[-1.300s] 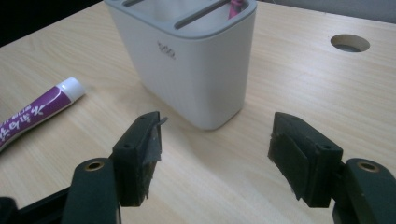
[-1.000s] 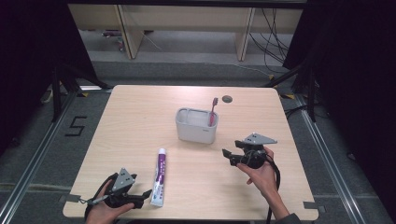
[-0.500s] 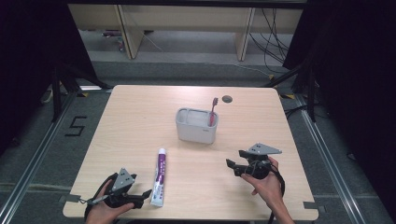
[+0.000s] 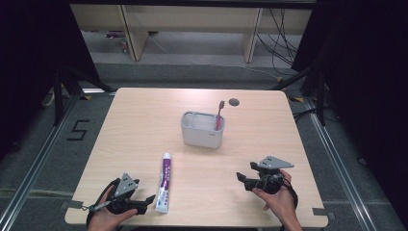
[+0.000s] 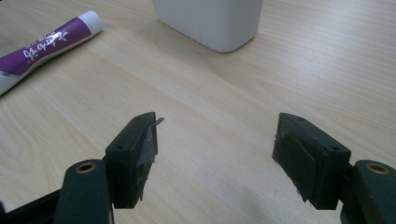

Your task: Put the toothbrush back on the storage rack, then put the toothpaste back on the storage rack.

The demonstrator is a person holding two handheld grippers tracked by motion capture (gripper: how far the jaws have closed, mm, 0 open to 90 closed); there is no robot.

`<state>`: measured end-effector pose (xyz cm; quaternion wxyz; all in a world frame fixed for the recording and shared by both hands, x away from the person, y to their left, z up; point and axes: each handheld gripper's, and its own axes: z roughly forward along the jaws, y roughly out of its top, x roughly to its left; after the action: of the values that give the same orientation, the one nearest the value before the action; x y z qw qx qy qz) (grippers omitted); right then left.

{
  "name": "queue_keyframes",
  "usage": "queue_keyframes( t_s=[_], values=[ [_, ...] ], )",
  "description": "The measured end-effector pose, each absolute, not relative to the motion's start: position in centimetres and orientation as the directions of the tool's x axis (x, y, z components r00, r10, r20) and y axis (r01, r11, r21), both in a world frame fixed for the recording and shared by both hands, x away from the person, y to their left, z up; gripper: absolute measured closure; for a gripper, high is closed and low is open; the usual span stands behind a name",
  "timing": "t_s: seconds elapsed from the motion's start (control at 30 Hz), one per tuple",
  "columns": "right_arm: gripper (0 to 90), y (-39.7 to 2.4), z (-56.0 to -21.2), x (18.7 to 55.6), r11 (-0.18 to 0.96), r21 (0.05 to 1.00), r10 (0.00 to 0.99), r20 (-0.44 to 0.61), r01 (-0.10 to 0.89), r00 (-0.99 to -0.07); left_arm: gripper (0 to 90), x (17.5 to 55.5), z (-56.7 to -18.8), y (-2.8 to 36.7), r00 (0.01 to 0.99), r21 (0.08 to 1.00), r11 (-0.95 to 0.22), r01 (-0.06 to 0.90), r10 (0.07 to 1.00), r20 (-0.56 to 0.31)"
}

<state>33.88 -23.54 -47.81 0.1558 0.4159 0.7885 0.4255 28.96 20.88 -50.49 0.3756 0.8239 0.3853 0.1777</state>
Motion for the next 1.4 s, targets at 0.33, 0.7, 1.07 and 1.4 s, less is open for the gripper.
queue_keyframes(
  t_s=[0.33,0.7,1.07,1.4],
  values=[
    [29.0,-23.7,-48.6,32.0,0.338,0.779,0.773,0.090,0.528,-0.628,19.1,28.9,-50.6,21.0,0.631,0.749,-0.420,0.513,0.776,0.002],
    [24.9,-24.4,-49.0,30.6,0.357,0.757,0.772,0.090,0.548,-0.629,19.1,28.9,-50.6,21.0,0.633,0.748,-0.424,0.510,0.774,0.007],
    [24.4,-24.9,-49.1,29.7,0.363,0.758,0.767,0.088,0.542,-0.636,19.1,28.9,-50.4,21.3,0.635,0.745,-0.432,0.509,0.772,0.013],
    [25.1,-25.1,-49.2,29.7,0.369,0.751,0.772,0.080,0.547,-0.631,30.2,28.9,-50.2,21.4,0.633,0.779,-0.404,0.479,0.774,0.012]
  ],
)
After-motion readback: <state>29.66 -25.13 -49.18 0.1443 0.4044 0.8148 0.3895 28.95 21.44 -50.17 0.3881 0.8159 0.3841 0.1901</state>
